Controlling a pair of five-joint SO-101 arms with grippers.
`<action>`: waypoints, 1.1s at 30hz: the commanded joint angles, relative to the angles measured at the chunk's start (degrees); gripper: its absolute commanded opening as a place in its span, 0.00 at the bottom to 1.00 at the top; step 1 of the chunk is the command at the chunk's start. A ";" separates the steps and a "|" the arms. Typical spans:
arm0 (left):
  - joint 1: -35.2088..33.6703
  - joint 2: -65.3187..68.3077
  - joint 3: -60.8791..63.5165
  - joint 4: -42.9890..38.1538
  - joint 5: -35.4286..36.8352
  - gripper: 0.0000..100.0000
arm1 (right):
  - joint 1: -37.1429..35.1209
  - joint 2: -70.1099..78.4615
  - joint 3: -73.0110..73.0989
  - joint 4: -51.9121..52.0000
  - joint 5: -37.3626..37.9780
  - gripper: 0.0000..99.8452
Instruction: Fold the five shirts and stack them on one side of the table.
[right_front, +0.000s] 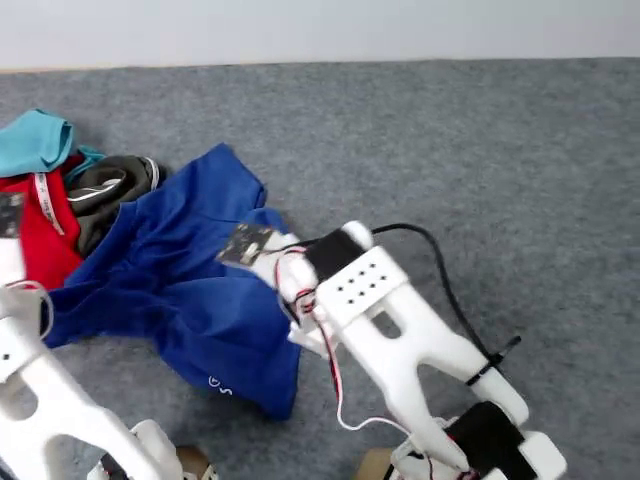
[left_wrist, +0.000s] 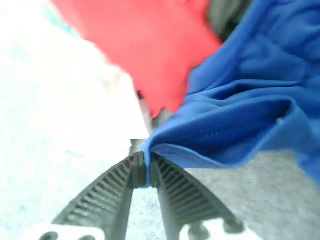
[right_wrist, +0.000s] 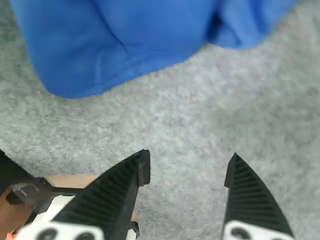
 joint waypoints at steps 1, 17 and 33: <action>-3.60 -0.44 1.27 -2.99 0.88 0.00 | -2.77 2.95 -2.90 -1.19 0.53 0.26; -3.78 -0.35 2.68 -3.16 2.73 0.00 | -12.88 19.91 -12.48 -2.15 0.18 0.39; -3.60 -0.44 6.37 -5.54 3.34 0.00 | -11.65 38.29 -30.24 -5.67 0.53 0.39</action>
